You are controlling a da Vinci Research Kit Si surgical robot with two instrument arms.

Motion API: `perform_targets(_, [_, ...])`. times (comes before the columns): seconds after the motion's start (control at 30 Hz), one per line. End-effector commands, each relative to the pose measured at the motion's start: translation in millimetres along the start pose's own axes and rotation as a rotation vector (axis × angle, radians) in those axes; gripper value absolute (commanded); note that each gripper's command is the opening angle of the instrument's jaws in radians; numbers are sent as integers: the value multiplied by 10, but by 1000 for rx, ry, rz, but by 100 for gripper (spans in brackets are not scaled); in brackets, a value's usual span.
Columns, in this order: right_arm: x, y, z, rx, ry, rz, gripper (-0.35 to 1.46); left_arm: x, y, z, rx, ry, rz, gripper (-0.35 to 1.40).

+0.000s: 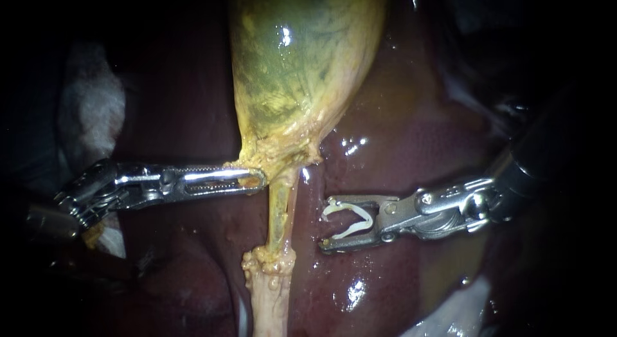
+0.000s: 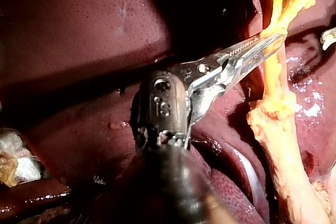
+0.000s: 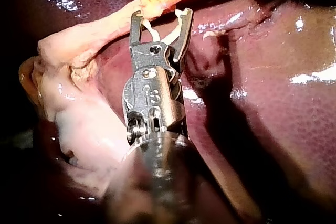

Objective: Clipping first clip left tube

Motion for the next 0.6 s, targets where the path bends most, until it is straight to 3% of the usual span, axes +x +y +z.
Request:
perform_targets(0.03, [0, 0, 0, 0, 0, 4, 60, 0, 0, 0, 0, 0, 0, -35])
perform_targets(0.23, [0, -5, 0, 0, -1, 33, 60, 0, 0, 0, -1, 0, 0, -35])
perform_targets(0.6, [17, -37, 23, -7, -5, 162, 60, 8, 9, -1, -9, -2, -6, -35])
